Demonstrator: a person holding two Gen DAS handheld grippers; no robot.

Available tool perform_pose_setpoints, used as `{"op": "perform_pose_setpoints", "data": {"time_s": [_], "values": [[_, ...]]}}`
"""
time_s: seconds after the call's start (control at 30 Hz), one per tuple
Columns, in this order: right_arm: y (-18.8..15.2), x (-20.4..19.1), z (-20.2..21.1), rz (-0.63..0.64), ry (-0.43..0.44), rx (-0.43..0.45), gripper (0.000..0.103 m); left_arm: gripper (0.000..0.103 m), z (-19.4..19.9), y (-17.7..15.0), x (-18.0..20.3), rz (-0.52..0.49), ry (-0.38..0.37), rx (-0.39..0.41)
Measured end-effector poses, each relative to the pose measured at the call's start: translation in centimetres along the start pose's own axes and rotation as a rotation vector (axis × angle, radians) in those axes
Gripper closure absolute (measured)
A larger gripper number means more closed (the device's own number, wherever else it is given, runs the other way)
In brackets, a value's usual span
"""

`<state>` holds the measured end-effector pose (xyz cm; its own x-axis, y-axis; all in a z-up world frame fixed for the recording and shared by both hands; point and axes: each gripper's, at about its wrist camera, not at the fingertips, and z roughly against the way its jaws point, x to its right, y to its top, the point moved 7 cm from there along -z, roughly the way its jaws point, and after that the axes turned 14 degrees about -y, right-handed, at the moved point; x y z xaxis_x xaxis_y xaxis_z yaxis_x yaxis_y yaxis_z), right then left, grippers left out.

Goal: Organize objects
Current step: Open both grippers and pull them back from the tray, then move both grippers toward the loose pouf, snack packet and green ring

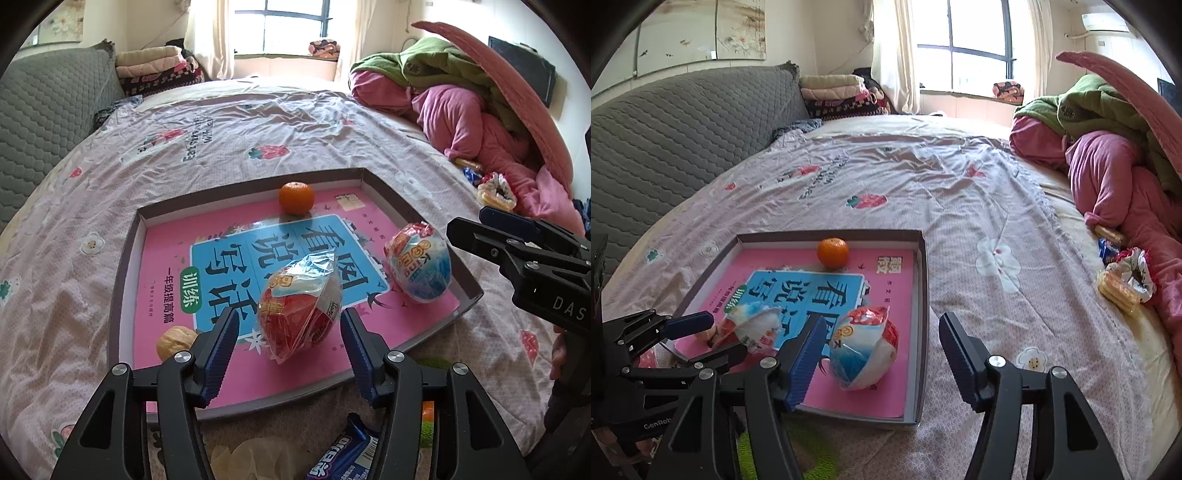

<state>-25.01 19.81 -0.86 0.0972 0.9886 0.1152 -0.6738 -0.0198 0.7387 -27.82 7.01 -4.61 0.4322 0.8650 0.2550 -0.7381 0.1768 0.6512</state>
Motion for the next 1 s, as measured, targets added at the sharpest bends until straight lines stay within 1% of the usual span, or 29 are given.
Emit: {"op": "perform_pose_setpoints", "data": {"time_s": [0.17, 0.5, 0.63, 0.8, 1.0], "values": [[0.5, -0.1, 1.0, -0.007, 0.013, 0.036, 0.04, 0.039, 1.5, 0.4, -0.2, 0.022, -0.008, 0.035], [1.3, 0.5, 3.8, -0.037, 0.026, 0.116, 0.039, 0.038, 5.7, 0.7, -0.3, 0.031, -0.028, 0.117], [1.6, 0.7, 5.3, -0.054, 0.036, 0.16, 0.039, 0.038, 7.4, 0.6, -0.4, 0.024, -0.016, 0.151], [2.3, 0.9, 7.3, -0.061, 0.045, 0.235, 0.037, 0.037, 9.2, 0.4, -0.6, 0.026, -0.005, 0.191], [2.3, 0.2, 9.4, -0.027, 0.046, 0.301, 0.036, 0.037, 11.0, 0.1, -1.2, 0.028, 0.008, 0.223]]}}
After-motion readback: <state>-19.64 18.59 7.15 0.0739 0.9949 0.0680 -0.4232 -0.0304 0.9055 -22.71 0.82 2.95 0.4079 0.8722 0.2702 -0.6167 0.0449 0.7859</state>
